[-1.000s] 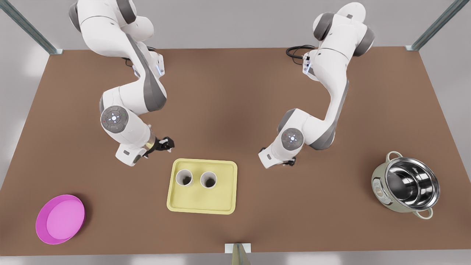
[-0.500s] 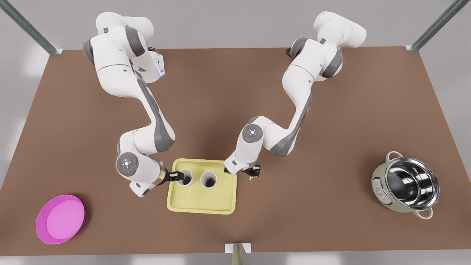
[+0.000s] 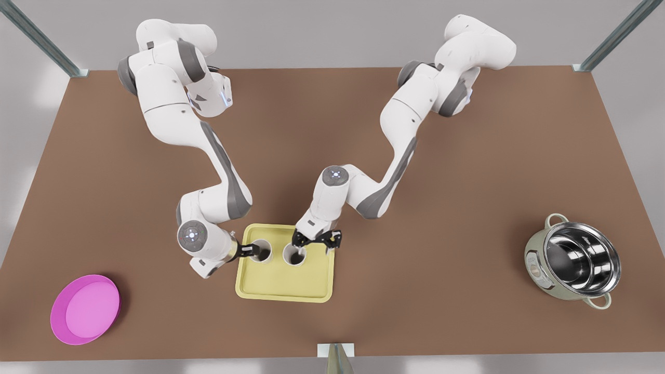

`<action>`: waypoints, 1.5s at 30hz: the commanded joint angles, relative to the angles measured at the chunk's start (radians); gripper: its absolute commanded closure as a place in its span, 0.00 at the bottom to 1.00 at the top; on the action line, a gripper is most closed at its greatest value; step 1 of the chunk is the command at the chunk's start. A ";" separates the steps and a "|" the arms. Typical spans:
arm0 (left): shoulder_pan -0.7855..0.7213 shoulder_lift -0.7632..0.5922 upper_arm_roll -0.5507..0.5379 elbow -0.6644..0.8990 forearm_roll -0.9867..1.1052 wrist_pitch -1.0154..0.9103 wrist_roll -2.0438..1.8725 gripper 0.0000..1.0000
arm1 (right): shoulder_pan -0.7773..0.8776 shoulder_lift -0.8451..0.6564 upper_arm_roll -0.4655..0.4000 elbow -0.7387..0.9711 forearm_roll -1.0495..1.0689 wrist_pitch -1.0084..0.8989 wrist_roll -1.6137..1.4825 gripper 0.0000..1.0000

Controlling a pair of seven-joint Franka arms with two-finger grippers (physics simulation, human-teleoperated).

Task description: Use the left arm to pick up the white IKEA cup from the tray and place it on the middle-left position; use the right arm to pick up the white IKEA cup from the tray and place it on the middle-right position

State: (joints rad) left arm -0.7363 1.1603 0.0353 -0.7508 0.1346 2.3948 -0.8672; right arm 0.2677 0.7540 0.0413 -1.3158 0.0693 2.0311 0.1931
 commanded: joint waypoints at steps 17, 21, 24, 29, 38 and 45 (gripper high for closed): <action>-0.066 0.087 0.086 -0.005 0.062 0.081 -0.289 0.00 | 0.031 0.061 0.006 -0.023 0.000 0.021 -0.012 0.15; -0.068 0.088 0.080 -0.007 0.062 0.011 -0.225 0.00 | 0.030 0.061 0.006 -0.022 0.014 0.020 -0.015 0.42; -0.081 0.087 0.078 -0.007 0.062 -0.060 -0.182 0.00 | 0.024 0.057 0.005 -0.019 0.010 0.015 -0.023 0.55; -0.080 0.071 0.066 -0.005 0.037 -0.088 -0.161 0.44 | 0.022 0.048 0.006 -0.019 0.014 -0.006 -0.026 0.72; -0.063 0.061 0.071 0.001 -0.003 0.023 -0.328 0.73 | 0.004 0.033 0.022 0.003 0.015 -0.134 -0.026 1.00; 0.052 -0.054 0.055 -0.004 -0.099 -0.167 -0.282 0.81 | -0.084 -0.033 0.045 0.084 0.000 -0.402 -0.093 1.00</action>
State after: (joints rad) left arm -0.7012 1.1206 0.0946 -0.7550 0.0911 2.3505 -1.1221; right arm 0.1995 0.7255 0.0813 -1.2385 0.0989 1.7998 0.1383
